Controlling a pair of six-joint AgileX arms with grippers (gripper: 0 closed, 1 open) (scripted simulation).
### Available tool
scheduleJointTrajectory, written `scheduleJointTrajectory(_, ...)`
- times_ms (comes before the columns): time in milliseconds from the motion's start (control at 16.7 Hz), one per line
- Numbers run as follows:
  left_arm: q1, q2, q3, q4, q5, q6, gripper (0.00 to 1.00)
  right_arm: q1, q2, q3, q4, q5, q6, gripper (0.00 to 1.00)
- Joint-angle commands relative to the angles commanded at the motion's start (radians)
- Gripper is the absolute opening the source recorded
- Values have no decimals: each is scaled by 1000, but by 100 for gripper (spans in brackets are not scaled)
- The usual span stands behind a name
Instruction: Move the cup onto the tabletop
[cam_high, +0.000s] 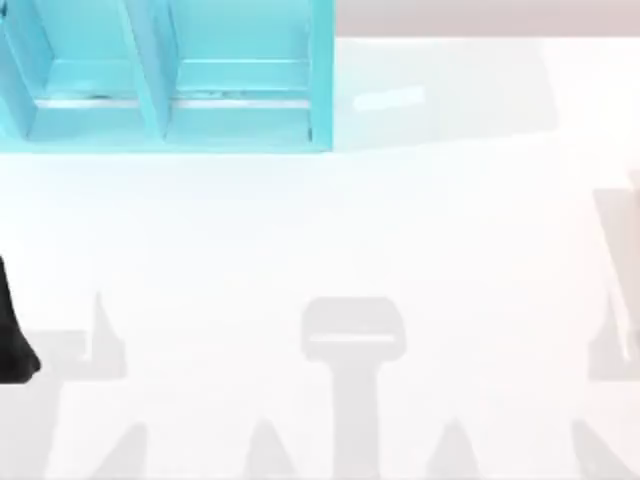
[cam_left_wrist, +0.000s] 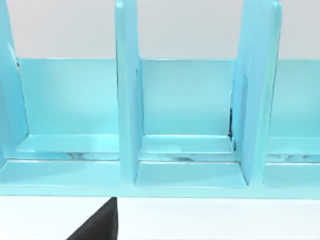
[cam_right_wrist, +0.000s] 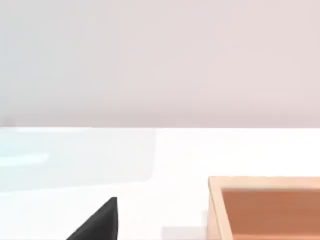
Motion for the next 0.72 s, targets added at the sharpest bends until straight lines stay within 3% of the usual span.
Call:
scheduleJointTrajectory(300,0,0,0,0,0,0,100,-38,66,64,-64,-1,-56,100)
scheduleJointTrajectory(720,0,0,0,0,0,0,100,-269,556,475,-478,-3,-391,100)
